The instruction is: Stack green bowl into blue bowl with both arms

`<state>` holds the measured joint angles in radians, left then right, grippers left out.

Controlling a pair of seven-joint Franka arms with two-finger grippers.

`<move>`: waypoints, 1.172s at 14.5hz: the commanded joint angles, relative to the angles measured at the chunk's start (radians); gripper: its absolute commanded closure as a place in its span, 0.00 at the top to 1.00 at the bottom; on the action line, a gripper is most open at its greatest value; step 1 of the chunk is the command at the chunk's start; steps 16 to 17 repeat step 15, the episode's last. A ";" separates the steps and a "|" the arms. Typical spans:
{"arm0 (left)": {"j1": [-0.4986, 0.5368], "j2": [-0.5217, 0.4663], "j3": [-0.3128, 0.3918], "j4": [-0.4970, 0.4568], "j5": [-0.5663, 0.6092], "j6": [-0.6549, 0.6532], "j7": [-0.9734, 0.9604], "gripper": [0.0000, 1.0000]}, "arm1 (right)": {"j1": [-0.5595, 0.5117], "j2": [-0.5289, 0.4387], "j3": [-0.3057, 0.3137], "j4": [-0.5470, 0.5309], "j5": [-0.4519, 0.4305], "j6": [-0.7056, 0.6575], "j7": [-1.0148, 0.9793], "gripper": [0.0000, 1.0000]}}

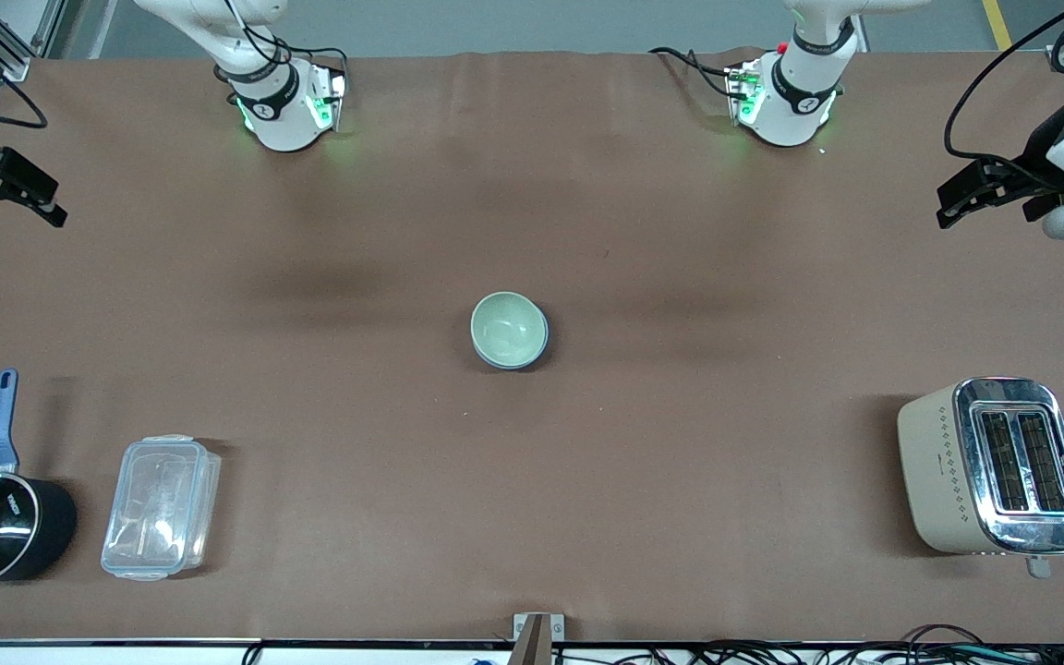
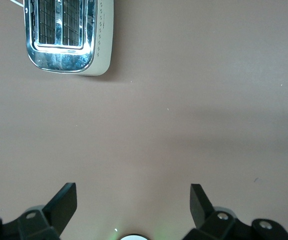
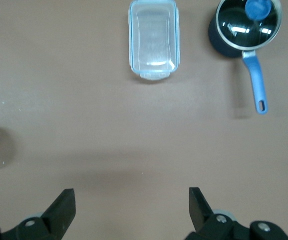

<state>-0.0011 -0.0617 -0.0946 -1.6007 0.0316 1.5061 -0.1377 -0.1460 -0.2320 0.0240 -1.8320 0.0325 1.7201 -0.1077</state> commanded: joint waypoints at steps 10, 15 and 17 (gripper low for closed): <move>-0.003 0.025 0.001 0.041 -0.025 -0.029 0.009 1.00 | 0.054 0.145 0.019 0.191 -0.077 -0.183 0.103 0.98; -0.005 0.025 0.000 0.039 -0.025 -0.041 0.010 1.00 | 0.039 0.131 0.008 0.168 -0.005 -0.165 0.098 0.98; -0.005 0.025 0.000 0.039 -0.025 -0.041 0.010 1.00 | 0.039 0.131 0.008 0.168 -0.005 -0.165 0.098 0.98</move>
